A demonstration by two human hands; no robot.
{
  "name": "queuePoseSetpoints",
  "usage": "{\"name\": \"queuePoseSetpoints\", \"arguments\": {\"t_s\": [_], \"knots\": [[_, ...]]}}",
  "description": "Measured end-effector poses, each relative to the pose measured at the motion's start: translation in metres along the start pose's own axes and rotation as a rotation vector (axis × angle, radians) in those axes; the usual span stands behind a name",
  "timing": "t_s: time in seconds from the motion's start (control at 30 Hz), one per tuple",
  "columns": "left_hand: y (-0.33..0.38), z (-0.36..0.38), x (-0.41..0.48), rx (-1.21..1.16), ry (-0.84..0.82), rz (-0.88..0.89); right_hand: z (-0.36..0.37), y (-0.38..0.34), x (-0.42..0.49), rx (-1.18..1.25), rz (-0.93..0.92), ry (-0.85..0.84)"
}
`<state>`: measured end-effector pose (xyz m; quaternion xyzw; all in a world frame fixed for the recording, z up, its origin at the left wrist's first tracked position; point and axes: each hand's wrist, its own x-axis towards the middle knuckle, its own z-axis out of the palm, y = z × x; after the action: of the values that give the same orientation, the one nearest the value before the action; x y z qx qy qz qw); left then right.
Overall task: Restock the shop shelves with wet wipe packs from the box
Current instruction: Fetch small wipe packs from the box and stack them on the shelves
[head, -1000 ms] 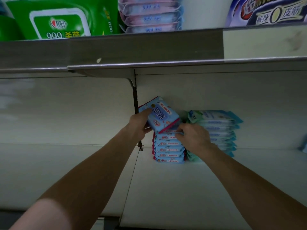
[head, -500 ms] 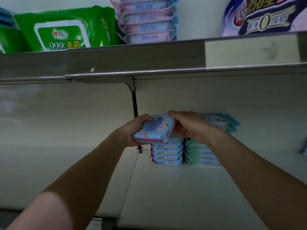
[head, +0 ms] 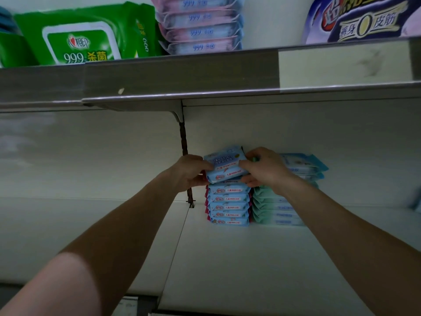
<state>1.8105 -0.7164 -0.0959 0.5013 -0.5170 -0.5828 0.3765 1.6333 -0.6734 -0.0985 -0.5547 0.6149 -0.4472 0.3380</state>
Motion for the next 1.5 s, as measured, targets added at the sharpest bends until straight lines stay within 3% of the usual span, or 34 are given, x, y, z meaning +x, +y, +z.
{"name": "queuePoseSetpoints", "arguments": {"t_s": [0.2, 0.4, 0.5, 0.63, 0.77, 0.87, 1.03, 1.13, 1.3, 1.5], "knots": [[-0.008, 0.011, 0.013, 0.117, 0.167, 0.059, 0.004, 0.009, 0.004, -0.402, -0.118, 0.012], [-0.010, 0.017, 0.014, 0.196, 0.186, 0.097, 0.010, 0.017, 0.005, -0.845, -0.303, 0.073], [-0.007, 0.016, 0.007, 0.291, 0.133, 0.135, 0.010, 0.017, 0.005, -0.914, -0.343, 0.079], [-0.006, 0.019, -0.002, 0.478, -0.059, 0.135, 0.009, 0.020, 0.004, -0.993, -0.404, -0.001], [-0.010, 0.023, -0.002, 0.532, -0.056, 0.111, 0.015, 0.024, 0.003, -1.211, -0.480, 0.086], [-0.009, 0.026, -0.001, 0.476, -0.060, 0.092, 0.018, 0.028, 0.000, -1.267, -0.503, 0.136], [-0.007, 0.023, 0.000, 0.284, 0.029, -0.026, 0.014, 0.033, -0.005, -1.236, -0.468, 0.084], [-0.012, 0.025, 0.004, 0.283, -0.003, -0.087, 0.013, 0.031, -0.003, -1.161, -0.424, 0.034], [-0.008, 0.035, 0.000, 0.374, -0.038, 0.017, 0.012, 0.033, 0.005, -1.150, -0.411, 0.052], [-0.010, 0.033, 0.008, 0.534, 0.102, 0.099, 0.014, 0.021, 0.003, -1.308, -0.444, 0.112]]}}
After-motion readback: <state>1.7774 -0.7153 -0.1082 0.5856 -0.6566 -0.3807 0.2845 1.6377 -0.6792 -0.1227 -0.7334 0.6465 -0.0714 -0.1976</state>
